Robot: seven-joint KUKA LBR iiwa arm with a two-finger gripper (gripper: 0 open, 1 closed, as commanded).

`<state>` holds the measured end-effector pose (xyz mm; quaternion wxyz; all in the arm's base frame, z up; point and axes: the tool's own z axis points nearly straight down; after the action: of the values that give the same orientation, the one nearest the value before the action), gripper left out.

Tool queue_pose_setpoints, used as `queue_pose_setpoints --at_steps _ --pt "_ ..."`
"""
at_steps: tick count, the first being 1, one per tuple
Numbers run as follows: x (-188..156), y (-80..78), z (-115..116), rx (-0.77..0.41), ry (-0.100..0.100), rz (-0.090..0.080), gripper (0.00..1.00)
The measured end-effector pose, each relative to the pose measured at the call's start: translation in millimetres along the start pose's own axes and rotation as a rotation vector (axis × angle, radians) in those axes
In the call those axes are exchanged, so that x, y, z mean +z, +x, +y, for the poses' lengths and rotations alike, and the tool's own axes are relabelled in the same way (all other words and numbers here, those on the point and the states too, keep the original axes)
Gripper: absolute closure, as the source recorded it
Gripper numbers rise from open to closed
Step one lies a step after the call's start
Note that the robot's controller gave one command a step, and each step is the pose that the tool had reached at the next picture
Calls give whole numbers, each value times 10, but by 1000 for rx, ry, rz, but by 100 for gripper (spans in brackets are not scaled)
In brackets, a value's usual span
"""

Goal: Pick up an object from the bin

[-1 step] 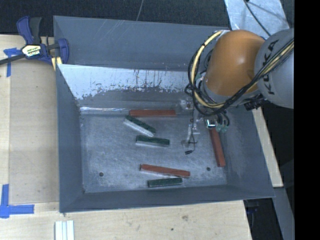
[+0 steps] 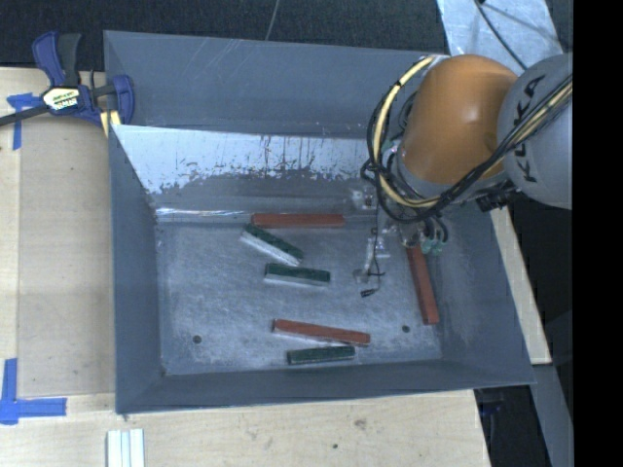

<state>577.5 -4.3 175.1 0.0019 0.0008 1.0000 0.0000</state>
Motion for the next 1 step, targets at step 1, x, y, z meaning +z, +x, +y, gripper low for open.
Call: queue_pose_setpoints --at_steps 1 --pt "764 -100 477 49 -1 -4 0"
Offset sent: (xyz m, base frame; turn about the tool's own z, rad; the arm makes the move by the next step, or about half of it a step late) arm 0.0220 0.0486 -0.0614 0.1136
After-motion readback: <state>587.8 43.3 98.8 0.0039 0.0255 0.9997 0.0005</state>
